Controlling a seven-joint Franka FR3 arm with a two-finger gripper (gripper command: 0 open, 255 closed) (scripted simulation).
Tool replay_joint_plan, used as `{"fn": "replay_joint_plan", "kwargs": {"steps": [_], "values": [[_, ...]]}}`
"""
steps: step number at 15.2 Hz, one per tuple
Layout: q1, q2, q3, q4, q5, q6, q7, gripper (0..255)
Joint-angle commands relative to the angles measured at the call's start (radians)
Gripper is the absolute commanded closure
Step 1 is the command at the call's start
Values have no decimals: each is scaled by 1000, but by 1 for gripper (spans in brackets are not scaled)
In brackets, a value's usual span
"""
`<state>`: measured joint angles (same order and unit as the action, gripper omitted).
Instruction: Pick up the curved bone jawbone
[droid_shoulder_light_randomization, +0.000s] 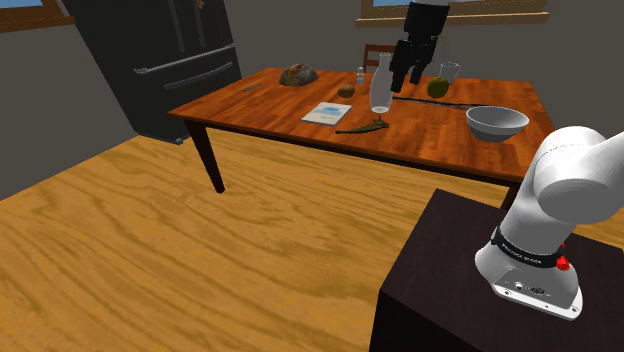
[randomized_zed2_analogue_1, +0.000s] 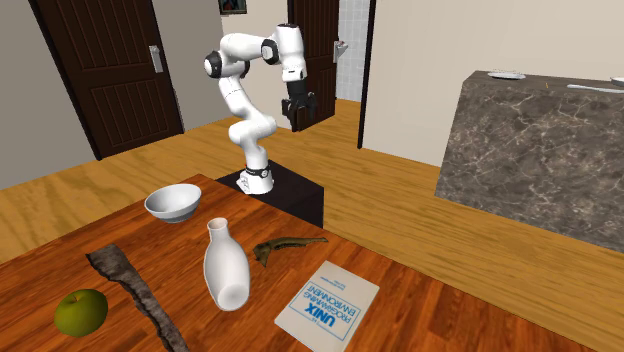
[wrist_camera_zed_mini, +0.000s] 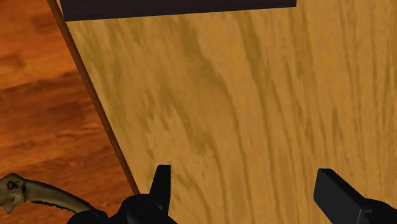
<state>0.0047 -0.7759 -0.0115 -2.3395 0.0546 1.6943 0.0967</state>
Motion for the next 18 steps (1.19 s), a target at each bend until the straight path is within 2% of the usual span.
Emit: {"fn": "replay_joint_plan", "kwargs": {"steps": [1,6,11,18], "values": [[0,0,0,0,0,0,0,0],[8,92,-124,-9,-58,59,-219,0],[23,228,-241,26,-97,121,-435,0],[54,481,-386,146,-94,195,-744,0]]}}
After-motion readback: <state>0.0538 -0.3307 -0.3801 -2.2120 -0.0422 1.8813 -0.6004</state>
